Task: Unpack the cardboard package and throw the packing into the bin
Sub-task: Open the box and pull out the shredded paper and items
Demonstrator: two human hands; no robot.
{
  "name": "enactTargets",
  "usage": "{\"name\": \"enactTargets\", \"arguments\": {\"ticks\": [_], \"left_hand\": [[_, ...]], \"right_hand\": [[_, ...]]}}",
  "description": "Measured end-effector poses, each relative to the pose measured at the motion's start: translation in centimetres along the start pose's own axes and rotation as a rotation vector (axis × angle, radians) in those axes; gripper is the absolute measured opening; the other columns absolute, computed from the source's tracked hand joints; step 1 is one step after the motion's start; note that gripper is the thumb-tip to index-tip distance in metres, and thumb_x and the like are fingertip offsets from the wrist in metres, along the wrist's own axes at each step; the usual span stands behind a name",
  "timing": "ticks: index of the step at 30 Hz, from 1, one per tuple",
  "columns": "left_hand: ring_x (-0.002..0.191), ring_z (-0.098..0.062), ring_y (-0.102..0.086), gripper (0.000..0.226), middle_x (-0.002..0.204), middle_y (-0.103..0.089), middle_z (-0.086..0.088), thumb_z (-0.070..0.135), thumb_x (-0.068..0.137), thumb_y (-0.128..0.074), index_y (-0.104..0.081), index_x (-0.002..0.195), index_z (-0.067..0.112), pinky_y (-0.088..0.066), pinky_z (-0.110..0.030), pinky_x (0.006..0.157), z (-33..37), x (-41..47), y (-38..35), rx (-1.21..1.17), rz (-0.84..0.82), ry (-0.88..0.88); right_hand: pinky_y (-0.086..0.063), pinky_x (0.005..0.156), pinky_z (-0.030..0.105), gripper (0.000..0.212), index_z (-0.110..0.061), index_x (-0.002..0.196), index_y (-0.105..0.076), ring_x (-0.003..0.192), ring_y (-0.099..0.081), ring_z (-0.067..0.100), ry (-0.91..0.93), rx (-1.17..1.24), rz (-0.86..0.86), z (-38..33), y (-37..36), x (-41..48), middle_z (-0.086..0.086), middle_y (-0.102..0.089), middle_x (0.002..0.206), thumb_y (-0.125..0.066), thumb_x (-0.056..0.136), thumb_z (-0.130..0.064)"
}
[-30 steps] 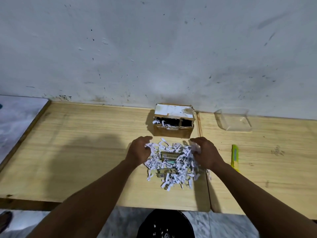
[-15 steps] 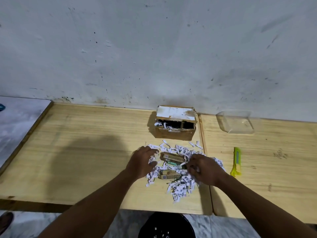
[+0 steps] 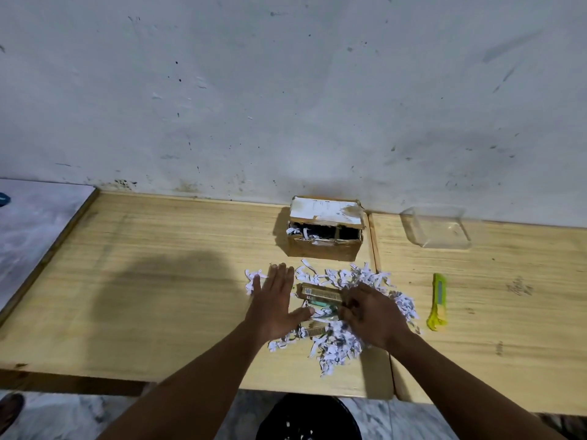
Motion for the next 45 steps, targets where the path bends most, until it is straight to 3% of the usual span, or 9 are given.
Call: {"name": "enactTargets", "arguments": {"ticks": [4,9,16,20,25,30,35,41,45], "left_hand": [[0.148,-0.022,0.016,0.099,0.160,0.017,-0.002,0.081,0.079,-0.005,0.004,0.154,0.017,0.009,-0.054,0.117,-2.1,-0.8,-0.7,0.146,0.009,-0.023],[0.149,-0.021,0.012,0.091,0.163,0.004,-0.004,0.076,0.086,-0.019,-0.005,0.155,0.019,0.008,-0.055,0.116,-3.4,-1.3,-0.4,0.117,0.059,-0.047],[0.150,-0.023,-0.007,0.080,0.161,-0.020,-0.006,0.068,0.092,-0.007,-0.028,0.151,0.017,0.000,-0.058,0.118,-1.4,-1.0,1.1,0.011,0.177,-0.083],[0.150,-0.025,-0.007,0.085,0.161,-0.020,-0.007,0.068,0.090,0.000,-0.028,0.151,0.015,0.000,-0.059,0.116,-1.7,-0.7,0.5,0.011,0.168,-0.061],[0.150,-0.024,-0.001,0.083,0.162,-0.016,-0.006,0.067,0.091,-0.001,-0.023,0.152,0.016,0.002,-0.058,0.116,-1.7,-0.9,0.1,0.023,0.148,-0.062],[0.150,-0.023,0.002,0.085,0.162,-0.013,-0.005,0.069,0.090,0.000,-0.021,0.153,0.016,0.001,-0.059,0.117,-2.2,-1.1,0.4,0.010,0.166,-0.063],[0.150,-0.023,0.001,0.080,0.162,-0.013,-0.007,0.064,0.092,-0.011,-0.021,0.153,0.015,0.004,-0.056,0.117,-3.0,-1.0,0.5,0.011,0.183,0.003],[0.149,-0.021,0.004,0.079,0.163,-0.010,-0.008,0.063,0.092,-0.009,-0.019,0.154,0.014,0.005,-0.058,0.117,-2.7,-1.3,-0.3,0.018,0.175,0.019],[0.146,-0.016,0.016,0.077,0.163,-0.003,-0.004,0.062,0.092,-0.008,-0.013,0.155,0.017,0.011,-0.057,0.115,-2.5,-1.1,-0.5,0.013,0.157,0.037]], "right_hand": [[-0.045,0.061,0.032,0.021,-0.026,0.083,-0.060,0.077,-0.054,0.017,0.078,0.054,-0.009,1.8,-0.2,-0.8,-0.007,-0.054,0.083,-0.046,0.090,-0.041],[-0.044,0.065,0.031,0.004,-0.026,0.082,-0.066,0.085,-0.062,0.023,0.083,-0.115,0.001,5.5,-0.1,-1.9,-0.007,-0.060,0.089,-0.068,0.079,-0.024],[-0.036,0.079,0.035,0.017,-0.027,0.089,-0.068,0.092,-0.056,0.016,0.154,-0.075,0.249,0.8,3.4,-2.1,-0.008,-0.061,0.096,-0.058,0.077,-0.035],[-0.050,0.065,0.020,0.026,-0.028,0.111,-0.070,0.085,-0.060,0.004,0.377,0.039,0.088,-4.3,0.6,-3.2,-0.009,-0.063,0.111,-0.060,0.088,-0.033],[-0.056,0.064,0.032,0.023,-0.022,0.104,-0.070,0.092,-0.064,0.018,0.570,-0.026,-0.060,-6.6,-3.5,-5.4,0.000,-0.067,0.104,-0.056,0.085,-0.022],[-0.058,0.071,0.025,0.030,-0.034,0.117,-0.067,0.101,-0.066,0.008,0.458,0.068,-0.006,-5.6,-2.1,-5.5,-0.012,-0.069,0.117,-0.054,0.090,-0.029],[-0.056,0.059,0.026,0.031,-0.032,0.120,-0.063,0.091,-0.065,0.008,0.327,0.036,0.101,-4.5,-0.4,-3.8,-0.012,-0.063,0.115,-0.055,0.092,-0.023],[-0.051,0.051,0.027,0.038,-0.030,0.109,-0.063,0.086,-0.063,0.015,0.360,-0.074,0.026,-4.8,-1.3,-4.0,-0.009,-0.065,0.095,-0.068,0.071,-0.026],[-0.050,0.063,0.030,0.027,-0.024,0.102,-0.068,0.094,-0.057,0.019,0.351,-0.055,0.081,-4.9,-0.6,-2.6,-0.002,-0.064,0.101,-0.061,0.076,-0.023]]}}
Point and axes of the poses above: each hand's wrist, its own x-axis towards the middle knuckle, its own y-axis out of the back of the hand, z = x × y, the point moved 9 cm from there along x, towards the middle knuckle
